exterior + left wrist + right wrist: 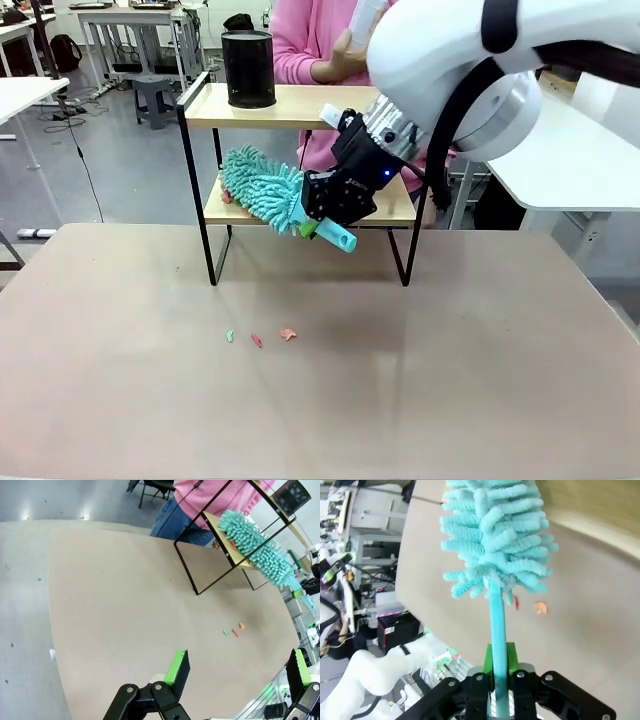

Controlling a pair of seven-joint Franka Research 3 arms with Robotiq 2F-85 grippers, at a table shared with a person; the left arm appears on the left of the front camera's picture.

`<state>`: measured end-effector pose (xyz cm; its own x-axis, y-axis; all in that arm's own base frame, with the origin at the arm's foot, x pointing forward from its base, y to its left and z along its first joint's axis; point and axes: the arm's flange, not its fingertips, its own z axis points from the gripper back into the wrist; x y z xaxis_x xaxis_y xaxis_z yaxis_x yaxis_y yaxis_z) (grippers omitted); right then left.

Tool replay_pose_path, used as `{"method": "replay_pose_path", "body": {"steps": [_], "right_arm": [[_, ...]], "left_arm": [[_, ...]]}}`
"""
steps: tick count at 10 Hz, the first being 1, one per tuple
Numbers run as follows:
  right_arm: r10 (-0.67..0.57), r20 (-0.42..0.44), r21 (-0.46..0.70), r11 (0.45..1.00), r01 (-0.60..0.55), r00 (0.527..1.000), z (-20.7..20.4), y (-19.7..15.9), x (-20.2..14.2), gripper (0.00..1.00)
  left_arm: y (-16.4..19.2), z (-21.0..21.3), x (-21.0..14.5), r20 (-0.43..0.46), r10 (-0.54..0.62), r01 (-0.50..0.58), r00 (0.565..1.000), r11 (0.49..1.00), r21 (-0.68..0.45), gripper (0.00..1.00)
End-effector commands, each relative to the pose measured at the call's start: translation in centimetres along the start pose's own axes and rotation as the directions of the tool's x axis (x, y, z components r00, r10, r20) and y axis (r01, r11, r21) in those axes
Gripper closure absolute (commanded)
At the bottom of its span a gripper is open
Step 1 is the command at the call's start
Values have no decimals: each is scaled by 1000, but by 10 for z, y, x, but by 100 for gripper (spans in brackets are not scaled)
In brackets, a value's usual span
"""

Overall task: Clean the shelf.
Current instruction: Clean the remaining tier of the Shelf with the Duster once objects are removed.

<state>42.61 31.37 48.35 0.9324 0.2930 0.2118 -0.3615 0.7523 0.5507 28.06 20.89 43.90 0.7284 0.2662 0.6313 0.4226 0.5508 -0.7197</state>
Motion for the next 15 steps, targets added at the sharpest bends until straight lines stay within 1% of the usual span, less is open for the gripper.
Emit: {"method": "replay_pose_path", "body": {"steps": [1, 2, 3, 4, 5, 6, 7, 8, 10, 11, 12, 13, 14, 15], "right_arm": [[47, -41, 95, 995, -43, 998, 20, -13, -32, 88], [67, -86, 134, 990, -55, 994, 28, -17, -45, 88], [105, -164, 177, 981, -75, 981, 37, -23, -61, 88], [162, -315, 237, 968, -88, 935, 44, -30, -79, 88], [170, -371, 246, 966, -80, 913, 57, -39, -99, 88], [200, -377, 293, 952, -89, 904, 72, -45, -116, 88], [220, -330, 351, 931, -97, 918, 87, -53, -127, 88], [239, -302, 428, 899, -93, 923, 99, -62, -138, 88], [273, -252, 568, 819, -87, 928, 129, -88, -170, 88], [232, -200, 612, 788, -63, 952, 153, -111, -194, 88], [129, -102, 661, 749, -30, 986, 184, -137, -228, 88], [-7, 61, 751, 659, -41, 998, 217, -169, -271, 88], [-212, 188, 758, 652, -5, 959, 234, -194, -305, 88], [-307, 271, 773, 635, -16, 912, 241, -211, -333, 88]], "left_arm": [[-1, -2, 0, 20, -18, 18, 1000, 1000, -15, 0], [-1, -2, 0, 20, -18, 18, 1000, 1000, -15, 0], [-1, -2, 0, 20, -18, 18, 1000, 1000, -15, 0], [-1, -2, 0, 20, -18, 18, 1000, 1000, -15, 0], [-1, -2, 0, 20, -18, 18, 1000, 1000, -15, 0], [-1, -2, 0, 20, -18, 18, 1000, 1000, -15, 0], [-1, -2, 0, 20, -18, 18, 1000, 1000, -15, 0], [-1, -2, 0, 20, -18, 18, 1000, 1000, -15, 0], [-1, -2, 0, 20, -18, 18, 1000, 1000, -15, 0], [-1, -2, 0, 20, -18, 18, 1000, 1000, -15, 0], [-1, -2, 0, 20, -18, 18, 1000, 1000, -15, 0], [-1, -2, 0, 20, -18, 18, 1000, 1000, -15, 0], [-1, -2, 0, 20, -18, 18, 1000, 1000, -15, 0], [-1, -2, 0, 20, -18, 18, 1000, 1000, -15, 0]]}}
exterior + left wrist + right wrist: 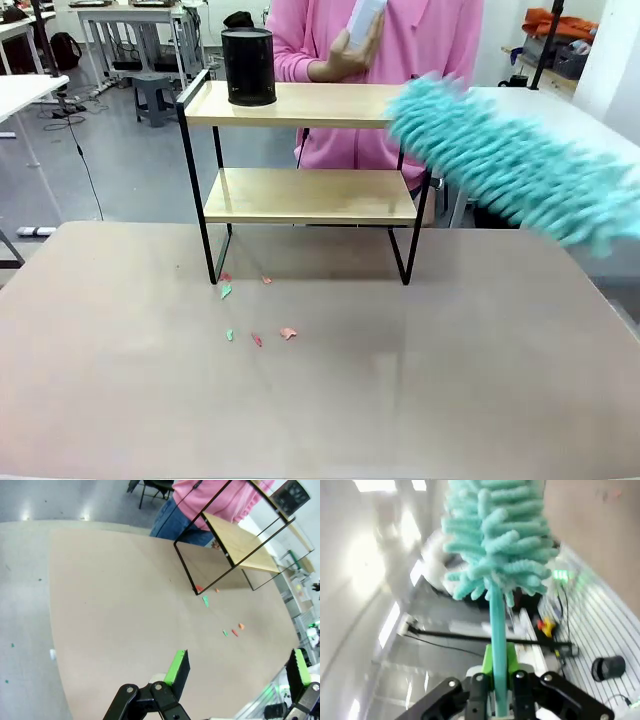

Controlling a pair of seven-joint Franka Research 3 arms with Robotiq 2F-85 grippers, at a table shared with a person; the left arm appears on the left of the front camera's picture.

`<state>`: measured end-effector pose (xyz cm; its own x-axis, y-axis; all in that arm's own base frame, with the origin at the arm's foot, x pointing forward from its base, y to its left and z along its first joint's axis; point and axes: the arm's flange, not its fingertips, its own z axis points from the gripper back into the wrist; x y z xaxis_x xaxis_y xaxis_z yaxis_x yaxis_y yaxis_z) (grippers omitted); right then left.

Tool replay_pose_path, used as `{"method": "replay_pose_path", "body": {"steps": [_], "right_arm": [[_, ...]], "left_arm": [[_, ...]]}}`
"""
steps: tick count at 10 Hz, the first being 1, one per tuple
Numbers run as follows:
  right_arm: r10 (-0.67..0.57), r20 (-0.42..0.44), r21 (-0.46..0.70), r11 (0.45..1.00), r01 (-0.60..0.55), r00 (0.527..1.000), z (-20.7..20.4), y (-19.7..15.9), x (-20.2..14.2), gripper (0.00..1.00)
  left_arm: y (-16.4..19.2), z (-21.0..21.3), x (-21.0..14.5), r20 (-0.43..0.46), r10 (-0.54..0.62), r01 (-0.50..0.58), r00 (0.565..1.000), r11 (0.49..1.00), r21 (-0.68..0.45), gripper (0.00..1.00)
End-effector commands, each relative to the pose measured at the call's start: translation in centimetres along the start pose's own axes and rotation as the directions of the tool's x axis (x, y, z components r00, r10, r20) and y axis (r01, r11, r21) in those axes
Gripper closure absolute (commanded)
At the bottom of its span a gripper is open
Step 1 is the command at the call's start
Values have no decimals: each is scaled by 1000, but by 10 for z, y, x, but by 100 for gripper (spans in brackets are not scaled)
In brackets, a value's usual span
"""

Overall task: Clean the shelf.
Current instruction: Clean the remaining tier of the Shelf with the Duster once objects are removed, then hand the Duster back to the human.

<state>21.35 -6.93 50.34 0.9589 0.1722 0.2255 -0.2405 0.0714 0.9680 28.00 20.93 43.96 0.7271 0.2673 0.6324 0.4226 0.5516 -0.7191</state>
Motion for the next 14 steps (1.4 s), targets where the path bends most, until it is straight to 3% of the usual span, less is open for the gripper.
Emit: {"method": "replay_pose_path", "body": {"steps": [1, 2, 3, 4, 5, 6, 14], "right_arm": [[7, 403, 58, 998, -34, 915, 24, -18, -43, 88], [10, 470, 78, 996, -53, 883, 34, -26, -58, 88], [-54, 548, 82, 997, 11, 835, 39, -40, -67, 88], [-154, 547, 101, 988, 118, 823, 40, -54, -61, 88], [-290, 485, 91, 955, 282, 825, 35, -67, -51, 88], [-94, 525, 67, 995, 69, 846, 110, -28, -70, 88], [-94, 525, 67, 995, 69, 846, 110, -28, -70, 88]], "left_arm": [[0, -2, 0, 19, -17, 17, 1000, 1000, -16, 0], [0, -2, 0, 19, -17, 17, 1000, 1000, -16, 0], [0, -2, 0, 19, -17, 17, 1000, 1000, -16, 0], [0, -2, 0, 19, -17, 17, 1000, 1000, -16, 0], [0, -2, 0, 19, -17, 17, 1000, 1000, -16, 0], [0, -2, 0, 19, -17, 17, 1000, 1000, -16, 0], [0, -2, 0, 19, -17, 17, 1000, 1000, -16, 0]]}}
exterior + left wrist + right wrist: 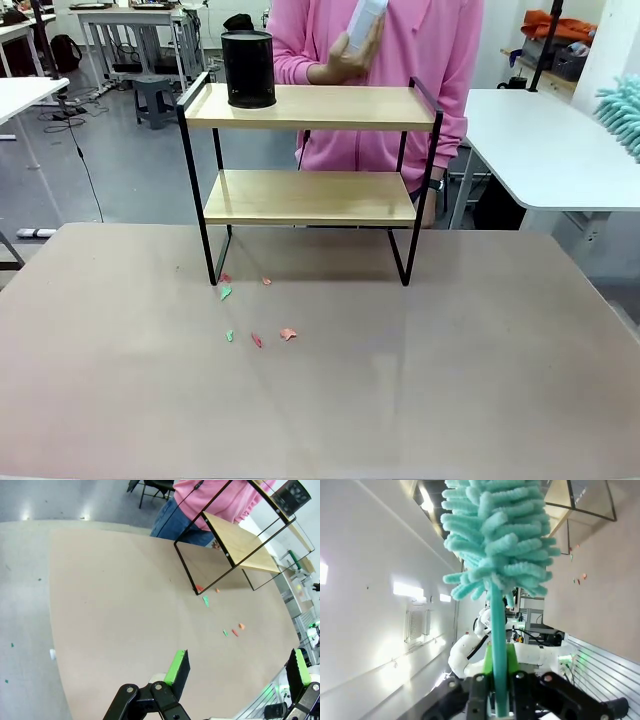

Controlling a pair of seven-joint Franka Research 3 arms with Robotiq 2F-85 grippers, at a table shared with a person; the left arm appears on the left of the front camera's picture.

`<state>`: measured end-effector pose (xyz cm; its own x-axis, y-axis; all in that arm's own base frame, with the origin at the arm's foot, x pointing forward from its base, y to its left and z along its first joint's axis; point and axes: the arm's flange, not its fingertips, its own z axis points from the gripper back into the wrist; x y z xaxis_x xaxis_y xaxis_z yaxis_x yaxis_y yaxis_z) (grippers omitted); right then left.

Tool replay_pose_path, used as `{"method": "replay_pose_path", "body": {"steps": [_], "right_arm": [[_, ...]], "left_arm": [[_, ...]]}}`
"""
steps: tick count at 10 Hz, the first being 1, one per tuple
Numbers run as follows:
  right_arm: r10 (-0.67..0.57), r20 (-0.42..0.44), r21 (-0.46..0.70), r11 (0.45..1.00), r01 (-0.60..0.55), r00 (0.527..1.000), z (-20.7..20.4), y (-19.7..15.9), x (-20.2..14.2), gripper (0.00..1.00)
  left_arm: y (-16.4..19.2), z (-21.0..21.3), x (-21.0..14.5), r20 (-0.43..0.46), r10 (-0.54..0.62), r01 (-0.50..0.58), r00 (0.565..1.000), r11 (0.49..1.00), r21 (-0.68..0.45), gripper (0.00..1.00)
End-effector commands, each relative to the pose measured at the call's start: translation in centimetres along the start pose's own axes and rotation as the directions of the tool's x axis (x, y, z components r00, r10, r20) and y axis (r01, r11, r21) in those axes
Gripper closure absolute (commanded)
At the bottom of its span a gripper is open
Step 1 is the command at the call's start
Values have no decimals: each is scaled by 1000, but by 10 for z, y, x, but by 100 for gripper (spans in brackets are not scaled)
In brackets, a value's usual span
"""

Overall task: Clean the shelf.
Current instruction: Hand the Duster back to the human.

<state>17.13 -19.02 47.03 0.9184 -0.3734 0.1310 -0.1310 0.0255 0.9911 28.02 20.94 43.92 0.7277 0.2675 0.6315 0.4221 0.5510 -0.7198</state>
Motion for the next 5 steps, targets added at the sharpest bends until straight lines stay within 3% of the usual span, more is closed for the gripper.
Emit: {"method": "replay_pose_path", "body": {"steps": [1, 5], "right_arm": [[27, 5, 20, 999, -27, 1000, 2, 2, -1, 88], [27, 5, 20, 999, -27, 1000, 2, 2, -1, 88]], "left_arm": [[-1, -2, 0, 19, -18, 18, 1000, 1000, -15, 0], [-1, -2, 0, 19, -18, 18, 1000, 1000, -15, 0]]}}
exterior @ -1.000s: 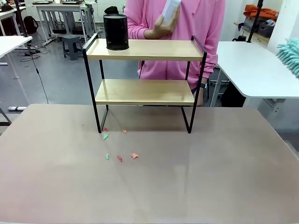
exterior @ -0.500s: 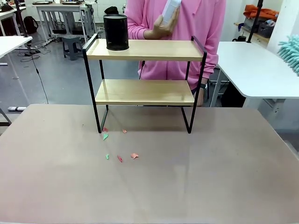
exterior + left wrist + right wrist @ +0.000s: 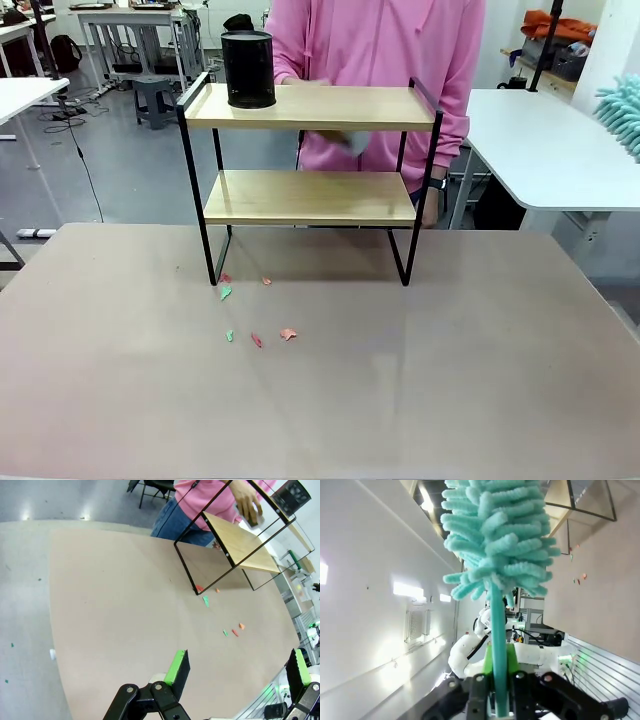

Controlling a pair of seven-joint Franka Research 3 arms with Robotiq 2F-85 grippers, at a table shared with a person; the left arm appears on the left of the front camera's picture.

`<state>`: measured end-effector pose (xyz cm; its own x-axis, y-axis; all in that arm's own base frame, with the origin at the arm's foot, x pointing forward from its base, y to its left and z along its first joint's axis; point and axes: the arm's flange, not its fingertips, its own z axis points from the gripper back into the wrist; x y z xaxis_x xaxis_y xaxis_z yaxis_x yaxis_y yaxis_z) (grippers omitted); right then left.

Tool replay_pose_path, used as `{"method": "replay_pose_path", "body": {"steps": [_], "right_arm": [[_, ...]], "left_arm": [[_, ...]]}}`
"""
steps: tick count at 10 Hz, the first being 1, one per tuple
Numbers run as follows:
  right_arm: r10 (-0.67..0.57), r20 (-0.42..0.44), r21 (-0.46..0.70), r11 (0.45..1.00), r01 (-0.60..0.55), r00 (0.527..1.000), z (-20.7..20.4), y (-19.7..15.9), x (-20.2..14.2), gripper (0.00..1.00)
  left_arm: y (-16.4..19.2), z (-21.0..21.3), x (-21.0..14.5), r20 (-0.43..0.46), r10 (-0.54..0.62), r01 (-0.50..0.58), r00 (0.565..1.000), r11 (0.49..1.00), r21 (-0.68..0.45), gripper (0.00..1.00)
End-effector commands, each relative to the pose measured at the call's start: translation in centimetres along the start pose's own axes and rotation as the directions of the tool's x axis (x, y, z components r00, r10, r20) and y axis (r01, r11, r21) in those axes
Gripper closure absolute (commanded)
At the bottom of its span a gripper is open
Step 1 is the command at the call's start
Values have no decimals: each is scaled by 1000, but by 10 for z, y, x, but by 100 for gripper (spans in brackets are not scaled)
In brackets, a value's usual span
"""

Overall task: Clean the shelf.
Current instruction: Hand the Duster back to the human.

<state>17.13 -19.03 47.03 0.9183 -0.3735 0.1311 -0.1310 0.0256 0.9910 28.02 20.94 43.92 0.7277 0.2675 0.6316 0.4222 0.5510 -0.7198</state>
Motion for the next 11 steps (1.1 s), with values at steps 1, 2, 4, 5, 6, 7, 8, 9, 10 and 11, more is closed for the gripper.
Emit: {"method": "replay_pose_path", "body": {"steps": [1, 2, 4, 5, 6, 7, 8, 9, 10, 11], "right_arm": [[27, 4, 20, 999, -27, 1000, 2, 2, -1, 88], [0, 0, 0, 1000, 0, 1000, 0, 0, 0, 88], [183, -36, 64, 981, -181, 982, 6, 51, 11, 88], [298, -188, 165, 949, -269, 936, 9, 92, 13, 88], [271, -393, 176, 960, -218, 879, -2, 116, 9, 88], [238, -525, 121, 971, -205, 817, -28, 126, -6, 88], [266, -639, 97, 959, -267, 722, -56, 128, -24, 88], [306, -720, 105, 935, -338, 623, -81, 125, -41, 88], [328, -795, 152, 922, -355, 510, -107, 120, -59, 88], [294, -828, 116, 922, -368, 476, -123, 109, -64, 88]], "left_arm": [[-1, -2, 0, 19, -18, 18, 1000, 1000, -15, 0], [0, 0, 0, 0, 0, 0, 1000, 1000, 0, 0], [-64, -24, 21, -93, -243, 214, 966, 946, -243, 0], [-101, -45, 32, -159, -349, 262, 923, 877, -402, 0], [-128, -70, 35, -207, -416, 285, 886, 838, -466, 0], [-152, -99, 33, -250, -470, 269, 846, 782, -562, 0], [-175, -129, 29, -262, -511, 274, 819, 749, -603, 0], [-195, -159, 22, -288, -526, 225, 800, 708, -669, 0], [-210, -184, 9, -309, -524, 185, 794, 691, -698, 0], [-215, -203, -1, -315, -488, 146, 814, 697, -702, 0]]}}
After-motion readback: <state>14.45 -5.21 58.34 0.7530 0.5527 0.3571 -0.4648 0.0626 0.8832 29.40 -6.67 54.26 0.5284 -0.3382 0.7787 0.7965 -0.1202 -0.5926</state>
